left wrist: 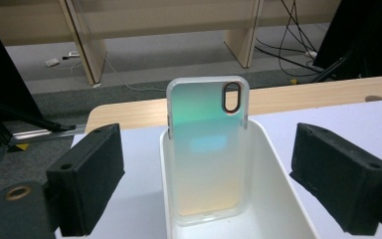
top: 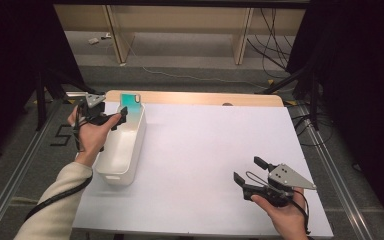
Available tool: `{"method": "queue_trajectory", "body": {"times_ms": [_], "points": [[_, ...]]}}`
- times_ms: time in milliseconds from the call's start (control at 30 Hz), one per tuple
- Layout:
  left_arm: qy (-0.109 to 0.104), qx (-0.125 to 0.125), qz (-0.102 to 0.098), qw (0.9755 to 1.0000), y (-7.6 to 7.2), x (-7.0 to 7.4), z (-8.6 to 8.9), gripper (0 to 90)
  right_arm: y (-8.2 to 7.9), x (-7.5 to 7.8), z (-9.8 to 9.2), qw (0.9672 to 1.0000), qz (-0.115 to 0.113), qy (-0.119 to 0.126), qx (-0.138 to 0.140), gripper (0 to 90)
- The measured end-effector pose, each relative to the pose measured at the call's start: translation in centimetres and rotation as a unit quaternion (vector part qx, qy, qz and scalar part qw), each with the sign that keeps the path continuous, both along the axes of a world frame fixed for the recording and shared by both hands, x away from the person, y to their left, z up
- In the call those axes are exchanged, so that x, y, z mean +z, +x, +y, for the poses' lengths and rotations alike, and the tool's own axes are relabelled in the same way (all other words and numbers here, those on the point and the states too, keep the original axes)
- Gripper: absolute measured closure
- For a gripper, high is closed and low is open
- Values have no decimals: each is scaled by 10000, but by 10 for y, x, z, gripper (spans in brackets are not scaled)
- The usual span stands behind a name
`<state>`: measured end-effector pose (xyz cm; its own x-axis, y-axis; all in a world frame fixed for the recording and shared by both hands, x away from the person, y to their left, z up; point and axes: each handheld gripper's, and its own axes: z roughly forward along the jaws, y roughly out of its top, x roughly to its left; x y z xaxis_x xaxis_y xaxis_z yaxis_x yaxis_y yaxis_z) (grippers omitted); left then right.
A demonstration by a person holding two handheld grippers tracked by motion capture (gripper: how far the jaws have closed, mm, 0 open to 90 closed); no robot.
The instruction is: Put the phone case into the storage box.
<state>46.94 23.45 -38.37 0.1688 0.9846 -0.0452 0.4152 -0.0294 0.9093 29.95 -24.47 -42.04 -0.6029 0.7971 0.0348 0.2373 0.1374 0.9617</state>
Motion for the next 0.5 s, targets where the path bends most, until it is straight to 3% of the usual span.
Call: {"method": "queue_trajectory", "body": {"times_ms": [100, 133, 200, 233, 367, 400, 500], "points": [[27, -7, -27, 10000, -7, 2, 1, 130, 0, 0, 0, 10000, -34, -38, -43, 167], [6, -16, -37, 10000, -8, 3, 2, 130, -1, 2, -2, 9999, 81, -126, -19, 167], [-53, -59, -41, 10000, -12, 3, 2, 128, -1, 2, -2, 9999, 84, -130, -20, 167], [-61, -71, -53, 9999, -14, 3, 2, 127, 0, 0, -1, 10000, -38, -37, -50, 167], [-85, -168, -101, 9998, -20, 5, 1, 121, -1, 1, -2, 10000, 19, -93, -29, 166], [-82, -198, -121, 9997, -22, 6, 0, 120, 1, 0, 0, 10000, -66, 50, 4, 167], [-90, -267, -176, 9994, -27, 9, -1, 118, 1, 0, 0, 10000, -55, 60, 1, 167]]}}
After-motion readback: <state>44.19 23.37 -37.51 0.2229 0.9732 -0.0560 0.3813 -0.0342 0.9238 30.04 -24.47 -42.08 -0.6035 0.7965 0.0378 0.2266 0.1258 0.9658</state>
